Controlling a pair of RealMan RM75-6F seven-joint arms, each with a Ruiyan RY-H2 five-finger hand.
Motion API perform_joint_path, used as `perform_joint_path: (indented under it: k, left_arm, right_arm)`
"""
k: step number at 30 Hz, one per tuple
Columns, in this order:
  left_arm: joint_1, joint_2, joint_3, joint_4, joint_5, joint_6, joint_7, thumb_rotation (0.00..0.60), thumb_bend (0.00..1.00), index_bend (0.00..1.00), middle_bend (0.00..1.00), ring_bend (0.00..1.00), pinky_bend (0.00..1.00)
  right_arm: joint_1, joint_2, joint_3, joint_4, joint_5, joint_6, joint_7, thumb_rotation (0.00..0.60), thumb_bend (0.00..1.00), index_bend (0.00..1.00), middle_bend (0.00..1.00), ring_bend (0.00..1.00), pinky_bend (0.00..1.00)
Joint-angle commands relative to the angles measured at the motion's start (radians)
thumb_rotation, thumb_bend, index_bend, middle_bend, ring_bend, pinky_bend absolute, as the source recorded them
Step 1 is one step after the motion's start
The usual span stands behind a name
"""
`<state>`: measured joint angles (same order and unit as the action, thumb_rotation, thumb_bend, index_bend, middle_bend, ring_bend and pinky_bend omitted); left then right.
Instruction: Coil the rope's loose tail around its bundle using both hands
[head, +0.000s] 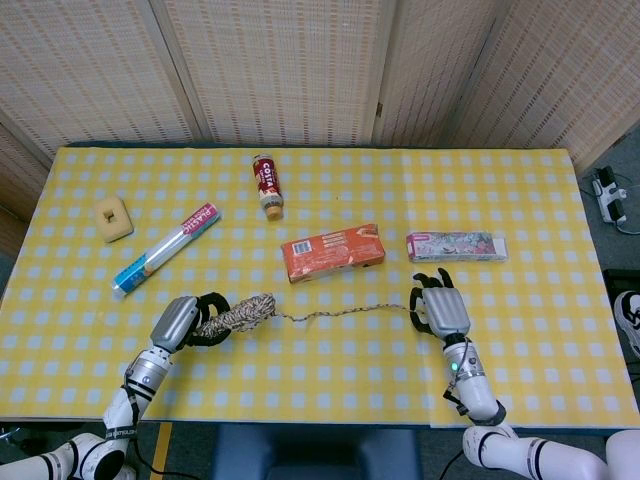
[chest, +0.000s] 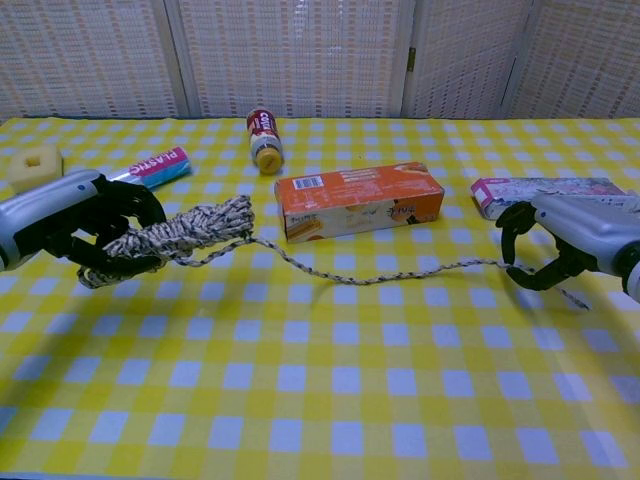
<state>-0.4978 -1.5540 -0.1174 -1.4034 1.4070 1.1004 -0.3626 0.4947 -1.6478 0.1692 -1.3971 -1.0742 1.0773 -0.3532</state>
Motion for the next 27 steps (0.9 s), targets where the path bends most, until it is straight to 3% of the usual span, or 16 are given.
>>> perform_joint_path:
  k: [1,7,11,18,23,27]
  left_arm:
    - [-0.014,0.015,-0.029,-0.044,-0.018,-0.007,-0.021,0.6,0.6,0.76,0.75,0.73,0.81]
    - [-0.063,0.033,-0.087,-0.128,-0.115,-0.105,-0.031,0.6,0.6,0.76,0.76,0.73,0.81]
    - [-0.095,0.031,-0.126,-0.17,-0.189,-0.162,-0.032,0.6,0.6,0.76,0.76,0.74,0.81]
    - [-0.142,0.016,-0.145,-0.22,-0.255,-0.212,0.032,0.6,0.6,0.76,0.76,0.74,0.81]
    - [-0.169,-0.015,-0.158,-0.238,-0.292,-0.222,0.065,0.6,0.6,0.76,0.76,0.74,0.81]
    - [-0.187,-0.017,-0.159,-0.27,-0.255,-0.274,0.0,0.6,0.6,0.76,0.76,0.74,0.81]
  right_arm:
    - [0.001,0.102,-0.016,-0.134,-0.136,0.026,0.072,0.6,0.51,0.67,0.23,0.22,0.02]
    - [0.045,0.271,-0.024,-0.363,-0.312,-0.003,0.125,0.6,0.51,0.68,0.23,0.19,0.01]
    - [0.09,0.362,-0.001,-0.488,-0.357,-0.042,0.1,0.6,0.51,0.68,0.23,0.18,0.01]
    - [0.182,0.449,0.073,-0.627,-0.318,-0.133,0.1,0.6,0.51,0.68,0.2,0.17,0.0]
    - [0.244,0.445,0.122,-0.652,-0.262,-0.169,0.105,0.6,0.51,0.68,0.2,0.16,0.0]
    - [0.296,0.418,0.163,-0.631,-0.204,-0.176,0.089,0.6,0.51,0.68,0.19,0.16,0.0]
